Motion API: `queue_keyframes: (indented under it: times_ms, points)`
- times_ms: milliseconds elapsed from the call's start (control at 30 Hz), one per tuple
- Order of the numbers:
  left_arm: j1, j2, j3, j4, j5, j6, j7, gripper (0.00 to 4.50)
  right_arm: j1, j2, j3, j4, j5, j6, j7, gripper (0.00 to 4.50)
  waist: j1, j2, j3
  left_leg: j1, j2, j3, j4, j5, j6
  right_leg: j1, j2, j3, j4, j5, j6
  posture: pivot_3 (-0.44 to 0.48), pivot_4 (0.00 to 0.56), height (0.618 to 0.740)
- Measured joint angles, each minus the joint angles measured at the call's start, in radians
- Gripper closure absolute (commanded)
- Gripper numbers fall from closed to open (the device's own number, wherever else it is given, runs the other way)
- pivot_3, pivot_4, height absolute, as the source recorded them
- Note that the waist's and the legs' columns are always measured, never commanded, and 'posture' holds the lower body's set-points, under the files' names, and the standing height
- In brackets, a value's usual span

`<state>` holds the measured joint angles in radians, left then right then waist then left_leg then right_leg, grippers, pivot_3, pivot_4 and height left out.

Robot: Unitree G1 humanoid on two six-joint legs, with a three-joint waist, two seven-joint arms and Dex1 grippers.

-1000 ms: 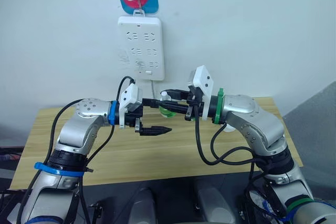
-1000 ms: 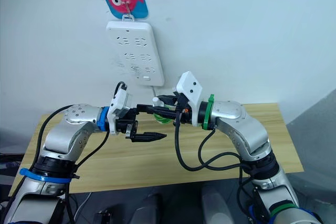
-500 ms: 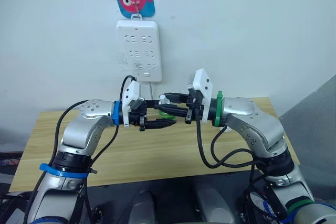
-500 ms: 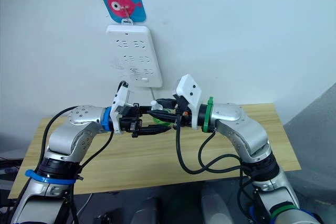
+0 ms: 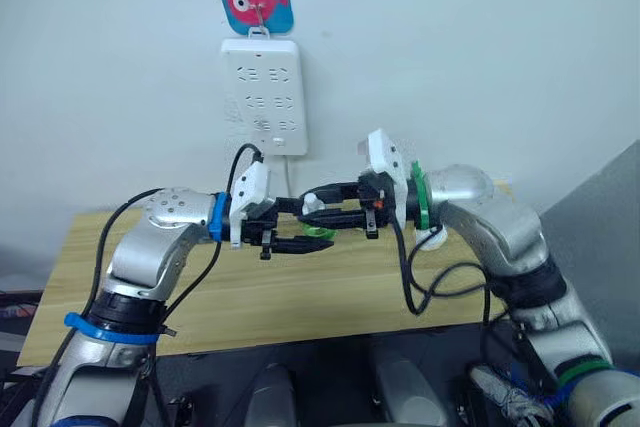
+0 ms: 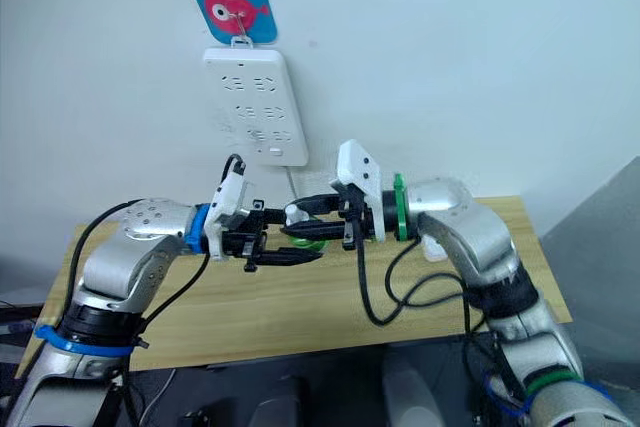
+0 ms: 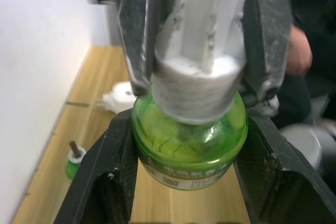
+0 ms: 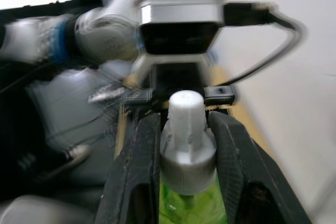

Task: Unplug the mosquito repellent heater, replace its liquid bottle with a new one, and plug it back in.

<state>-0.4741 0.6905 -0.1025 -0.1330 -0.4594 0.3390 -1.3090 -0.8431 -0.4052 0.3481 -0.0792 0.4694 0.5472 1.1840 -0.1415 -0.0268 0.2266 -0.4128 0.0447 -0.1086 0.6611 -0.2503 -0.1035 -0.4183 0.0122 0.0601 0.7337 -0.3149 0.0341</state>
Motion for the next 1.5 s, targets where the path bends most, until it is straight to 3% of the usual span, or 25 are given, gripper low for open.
queue_keyframes:
  times_ms: [167,267,400,533,667,833,933,1033,1200,1367,1500]
  points:
    - [0.007,0.007,-0.005,-0.031,0.000,-0.001,0.003,2.24,-0.053,-0.007,0.016,0.065,-0.004,-0.027,0.108,3.45,0.009,0.000,0.000,-0.002,0.000,-0.001,0.000,0.000,0.000,0.000,-0.001,-0.003,-0.001,0.000,0.000,-0.072,0.152,0.725]
    - [0.010,0.007,-0.005,-0.032,0.000,0.003,0.020,2.24,-0.045,-0.005,-0.001,0.064,0.003,-0.010,0.096,2.42,0.009,0.000,0.000,-0.002,-0.001,-0.001,0.002,0.000,0.000,0.001,-0.002,-0.002,0.000,0.000,0.000,-0.083,0.154,0.725]
    - [0.009,-0.020,0.017,-0.023,0.001,0.020,0.103,2.24,0.045,-0.012,-0.116,-0.020,-0.010,-0.008,-0.069,1.00,0.015,0.000,0.000,-0.001,-0.001,-0.002,0.003,0.001,0.000,0.003,-0.002,-0.003,0.001,0.000,0.000,-0.105,0.161,0.725]
    - [0.020,-0.047,0.024,-0.018,0.016,0.027,0.174,2.24,0.229,-0.036,-0.196,-0.258,-0.006,0.071,-0.244,0.99,0.019,0.000,0.000,0.000,0.000,-0.002,0.001,0.000,0.000,0.003,-0.001,-0.003,0.000,0.000,0.000,-0.126,0.166,0.725]
    - [0.029,-0.079,0.025,-0.012,0.031,0.030,0.233,2.24,0.376,0.012,-0.177,-0.460,-0.074,0.117,-0.461,0.99,0.011,0.000,0.000,0.001,0.000,-0.001,0.001,0.000,0.000,0.003,-0.001,-0.001,0.001,0.000,0.000,-0.147,0.170,0.725]
    - [0.027,-0.090,0.021,-0.010,0.047,0.029,0.253,2.24,0.417,0.101,-0.057,-0.509,-0.240,0.114,-0.678,0.99,0.003,0.000,0.000,0.010,0.000,0.001,0.000,0.000,0.000,0.010,0.000,0.002,0.000,0.000,0.000,-0.155,0.167,0.725]
    - [0.022,-0.097,0.017,0.003,0.052,0.028,0.252,2.24,0.415,0.146,-0.010,-0.495,-0.291,0.107,-0.734,0.99,0.003,0.000,0.000,0.010,0.000,0.001,-0.001,0.000,0.000,0.011,0.000,0.002,-0.001,0.000,0.000,-0.153,0.166,0.725]
    - [0.014,-0.098,0.011,0.018,0.057,0.026,0.251,2.24,0.403,0.175,-0.002,-0.471,-0.303,0.093,-0.752,1.61,0.003,0.000,0.000,0.010,0.000,0.001,0.000,0.000,0.000,0.011,0.000,0.002,-0.001,0.000,0.000,-0.144,0.164,0.725]
    - [0.014,-0.099,0.009,0.018,0.061,0.025,0.250,2.24,0.397,0.174,0.002,-0.461,-0.291,0.081,-0.726,3.50,0.004,0.000,0.000,0.011,0.000,0.001,-0.001,0.000,0.000,0.012,0.000,0.002,-0.001,0.000,0.000,-0.128,0.166,0.725]
    - [0.034,-0.075,0.008,0.012,0.054,0.030,0.206,2.24,0.384,0.143,-0.025,-0.422,-0.211,0.077,-0.621,3.53,0.004,0.000,0.000,0.011,0.000,0.001,-0.001,0.000,0.000,0.012,0.000,0.002,-0.001,0.000,0.000,-0.107,0.173,0.725]
    - [0.040,-0.020,0.004,-0.007,0.023,0.038,0.124,2.24,0.250,0.055,-0.048,-0.279,-0.098,0.044,-0.356,3.53,0.005,0.000,0.000,0.012,0.000,0.002,-0.001,0.000,0.001,0.013,0.000,0.002,-0.001,0.000,0.000,-0.092,0.177,0.725]
